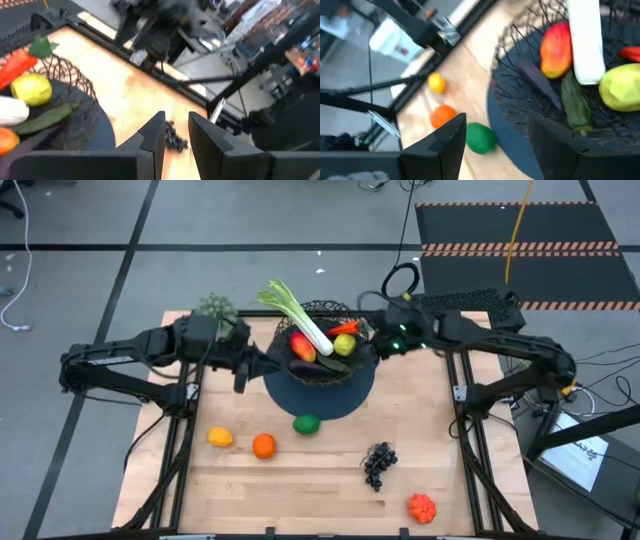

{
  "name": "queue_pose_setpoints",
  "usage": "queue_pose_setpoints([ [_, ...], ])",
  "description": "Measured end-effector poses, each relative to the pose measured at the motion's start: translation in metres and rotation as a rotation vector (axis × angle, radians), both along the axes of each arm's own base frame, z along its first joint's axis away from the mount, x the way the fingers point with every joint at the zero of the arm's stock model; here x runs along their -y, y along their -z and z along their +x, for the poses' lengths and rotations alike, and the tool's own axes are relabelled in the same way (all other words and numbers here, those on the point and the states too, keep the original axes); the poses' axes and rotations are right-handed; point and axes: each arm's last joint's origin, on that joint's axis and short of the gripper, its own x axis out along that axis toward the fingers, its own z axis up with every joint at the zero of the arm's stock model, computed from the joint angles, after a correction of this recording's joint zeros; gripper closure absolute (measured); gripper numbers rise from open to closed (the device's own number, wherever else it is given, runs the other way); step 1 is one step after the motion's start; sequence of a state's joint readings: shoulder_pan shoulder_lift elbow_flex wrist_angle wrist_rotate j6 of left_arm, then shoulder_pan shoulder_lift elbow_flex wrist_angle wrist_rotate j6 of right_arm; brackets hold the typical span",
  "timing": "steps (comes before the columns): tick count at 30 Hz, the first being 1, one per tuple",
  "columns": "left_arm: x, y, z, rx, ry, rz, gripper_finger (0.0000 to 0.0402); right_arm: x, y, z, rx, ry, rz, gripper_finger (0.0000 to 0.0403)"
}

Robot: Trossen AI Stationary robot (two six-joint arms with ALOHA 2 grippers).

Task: Build produce basket
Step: Put the orange into the wire basket

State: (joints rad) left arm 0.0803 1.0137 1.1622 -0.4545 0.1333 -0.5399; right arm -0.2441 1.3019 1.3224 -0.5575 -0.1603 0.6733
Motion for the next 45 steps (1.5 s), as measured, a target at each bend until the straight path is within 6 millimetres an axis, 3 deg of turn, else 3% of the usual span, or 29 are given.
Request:
queue_pose_setpoints([
  [9,0.040,0.010,-0.005,-0.107,0.124,0.059,0.0316,-0.077,-0.025,-0.019,0.105,0.072,-0.056,0.0202],
  [18,0.066,0.024,-0.018,-0.264,0.201,0.126,0.0316,-0.123,-0.022,-0.024,0.099,0.010,0.030,0.0203],
  [23,0.074,0.034,-0.027,-0.384,0.210,0.110,0.0316,-0.134,-0.018,-0.030,0.050,-0.036,0.020,0.0203],
  [32,0.082,0.049,-0.031,-0.569,0.141,0.031,0.0313,-0.133,-0.006,-0.039,-0.098,-0.054,-0.029,0.0203],
  [36,0.086,0.057,-0.022,-0.617,0.138,0.052,0.0272,-0.132,-0.002,-0.042,-0.150,-0.067,-0.054,0.0203],
  [45,0.105,0.087,0.007,-0.750,0.173,0.162,0.0106,-0.131,0.003,-0.048,-0.237,-0.209,-0.157,0.0203],
])
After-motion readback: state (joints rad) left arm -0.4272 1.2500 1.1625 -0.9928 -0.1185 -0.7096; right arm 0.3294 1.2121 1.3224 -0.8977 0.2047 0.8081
